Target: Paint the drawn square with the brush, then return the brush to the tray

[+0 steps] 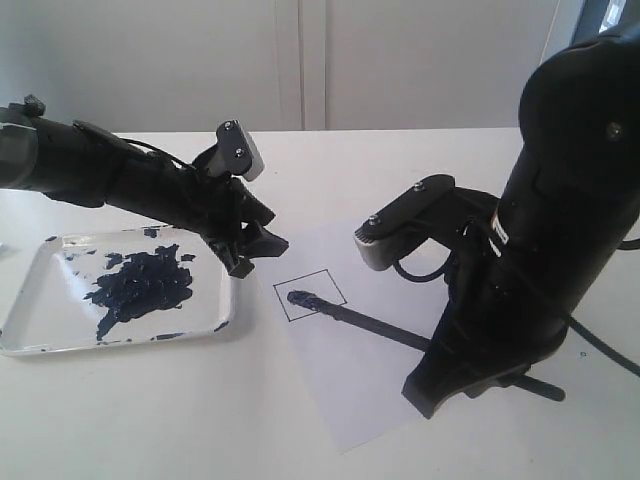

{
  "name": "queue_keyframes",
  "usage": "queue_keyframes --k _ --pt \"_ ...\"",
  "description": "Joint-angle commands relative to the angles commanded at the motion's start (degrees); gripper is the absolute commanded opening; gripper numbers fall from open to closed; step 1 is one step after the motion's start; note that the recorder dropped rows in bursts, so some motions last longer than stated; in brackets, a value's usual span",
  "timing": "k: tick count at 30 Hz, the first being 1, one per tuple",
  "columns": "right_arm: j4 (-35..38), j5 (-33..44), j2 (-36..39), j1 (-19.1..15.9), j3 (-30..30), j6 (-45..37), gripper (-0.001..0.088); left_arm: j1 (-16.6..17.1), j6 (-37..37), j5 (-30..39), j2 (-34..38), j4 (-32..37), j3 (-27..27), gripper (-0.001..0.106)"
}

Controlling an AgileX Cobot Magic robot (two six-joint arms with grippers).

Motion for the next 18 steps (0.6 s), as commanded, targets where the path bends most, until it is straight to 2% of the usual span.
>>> queue_keyframes --k 7,18 --pt "0.46 -0.62 0.00 0.00 0.00 0.00 0.0000 0.22 -3.34 -3.30 4.03 0.45 -0.27 0.054" --pt "1.52 -4.25 0.19 0.00 0.00 0.00 0.0000 0.22 -3.10 -3.86 5.23 0.69 -0.27 0.054"
